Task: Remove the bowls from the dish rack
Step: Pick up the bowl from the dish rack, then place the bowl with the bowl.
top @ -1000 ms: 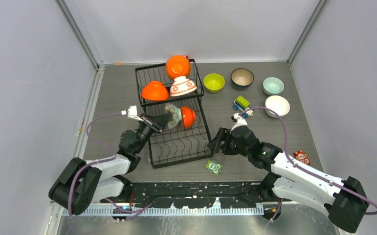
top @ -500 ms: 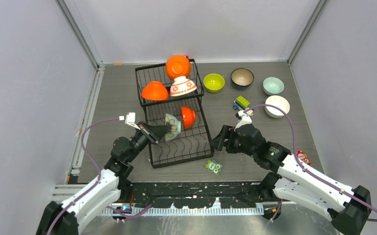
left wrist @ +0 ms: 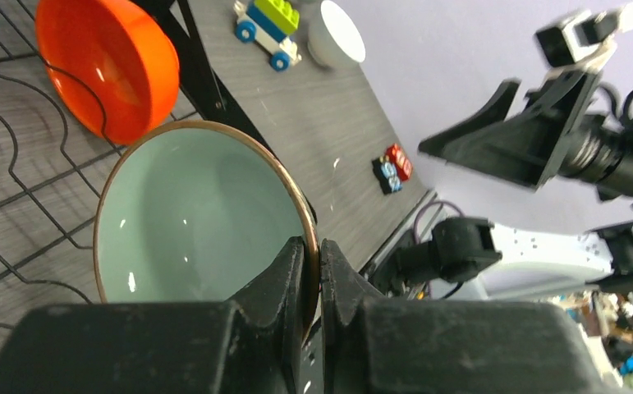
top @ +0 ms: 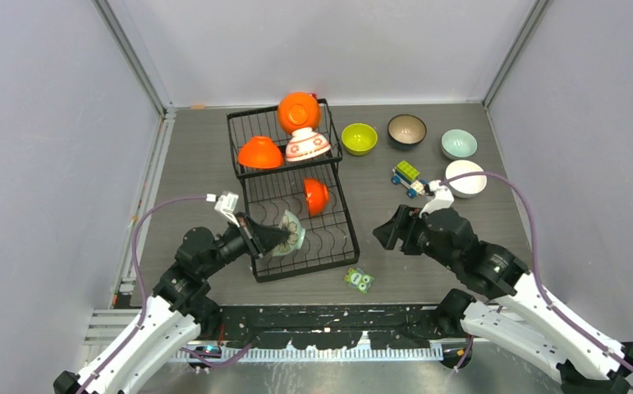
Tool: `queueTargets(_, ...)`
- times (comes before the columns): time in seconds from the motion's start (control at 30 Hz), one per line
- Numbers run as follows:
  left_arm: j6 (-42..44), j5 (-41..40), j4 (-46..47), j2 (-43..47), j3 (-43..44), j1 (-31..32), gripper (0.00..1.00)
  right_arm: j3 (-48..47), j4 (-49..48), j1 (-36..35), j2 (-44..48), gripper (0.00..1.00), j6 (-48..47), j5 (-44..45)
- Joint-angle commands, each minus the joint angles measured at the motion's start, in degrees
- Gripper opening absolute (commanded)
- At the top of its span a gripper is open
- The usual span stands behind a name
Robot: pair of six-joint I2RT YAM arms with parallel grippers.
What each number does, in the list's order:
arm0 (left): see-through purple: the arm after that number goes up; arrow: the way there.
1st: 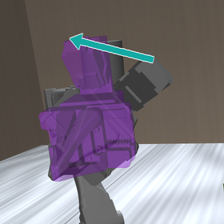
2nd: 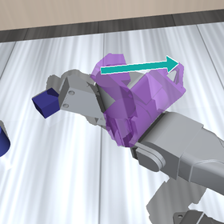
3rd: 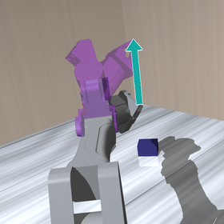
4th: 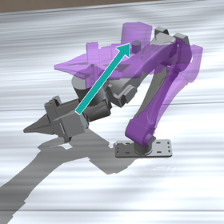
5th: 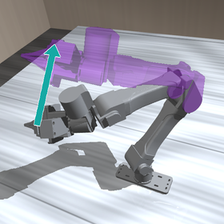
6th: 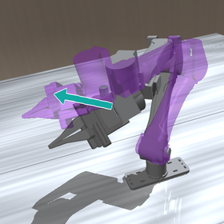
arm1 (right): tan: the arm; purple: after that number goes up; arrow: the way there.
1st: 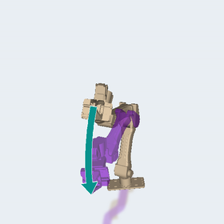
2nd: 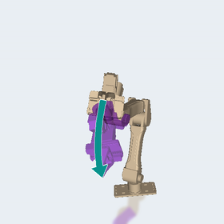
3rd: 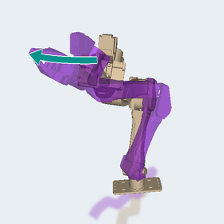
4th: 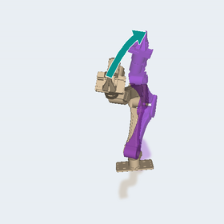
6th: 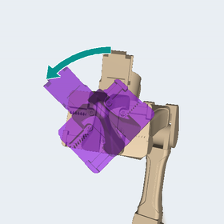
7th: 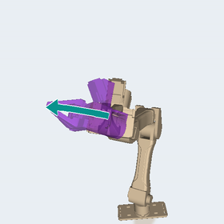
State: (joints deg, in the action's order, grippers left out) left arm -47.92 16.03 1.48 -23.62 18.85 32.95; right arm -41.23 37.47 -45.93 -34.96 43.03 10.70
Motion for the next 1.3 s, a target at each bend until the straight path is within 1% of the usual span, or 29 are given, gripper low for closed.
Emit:
queueTargets(0.0,6.5,2.6,-6.0,0.1,7.5,3.2,0.00,-7.2,6.6,-0.3,1.6,0.74,-3.3,7.3)
queueTargets(0.13,14.0,1.6,-11.2,-4.4,13.3,7.8,0.00,-12.6,9.8,-0.3,1.2,0.74,-5.4,11.2)
queueTargets(0.2,18.6,-0.2,-14.1,-7.5,17.4,11.8,0.00,-15.2,10.7,-0.3,-0.2,0.75,-6.0,12.1)
queueTargets(0.3,27.2,-4.8,-19.0,-11.7,23.0,19.9,0.00,-20.3,12.5,-0.3,-3.3,0.75,-7.0,11.8)
queueTargets(0.4,35.9,-10.9,-24.0,-15.2,27.6,29.0,0.00,-26.0,13.8,-0.3,-6.4,0.75,-8.5,10.2)
queueTargets(0.57,47.2,-20.7,-33.1,-20.1,33.8,43.2,0.00,-37.5,18.0,-0.3,-12.4,0.76,-13.1,6.3)
queueTargets(0.63,52.0,-24.0,-36.5,-23.2,35.8,47.7,0.00,-41.3,19.7,-0.3,-15.4,0.76,-14.5,2.4)
queueTargets(0.67,54.0,-25.7,-37.9,-24.8,36.5,49.6,0.00,-42.5,20.0,-0.3,-16.9,0.76,-15.0,-1.1)
queueTargets(0.73,58.0,-29.0,-39.4,-28.3,37.2,53.2,0.00,-43.6,20.7,-0.2,-20.3,0.75,-14.9,-7.3)
queueTargets(0.8,61.9,-32.1,-39.0,-30.2,36.8,56.6,0.00,-43.7,21.6,-0.3,-23.8,0.73,-14.9,-12.7)
queueTargets(0.87,64.3,-34.5,-37.5,-31.5,36.2,59.3,0.00,-42.7,22.2,-0.7,-26.2,0.73,-14.6,-15.0)
queueTargets(1.03,70.0,-41.7,-31.5,-31.9,33.4,66.0,0.00,-35.9,17.9,-2.7,-27.0,0.71,-11.3,-19.5)
queueTargets(1.17,73.2,-45.1,-30.5,-32.8,33.5,70.2,0.00,-34.2,16.3,-8.4,-29.5,0.70,-9.3,-17.4)
queueTargets(1.2,73.8,-45.5,-30.4,-33.1,33.5,70.8,0.00,-34.2,15.9,-10.4,-30.0,0.69,-9.0,-16.3)
queueTargets(1.27,74.5,-45.5,-30.6,-33.4,33.4,71.4,0.00,-34.2,14.8,-12.0,-30.4,0.69,-8.8,-15.3)
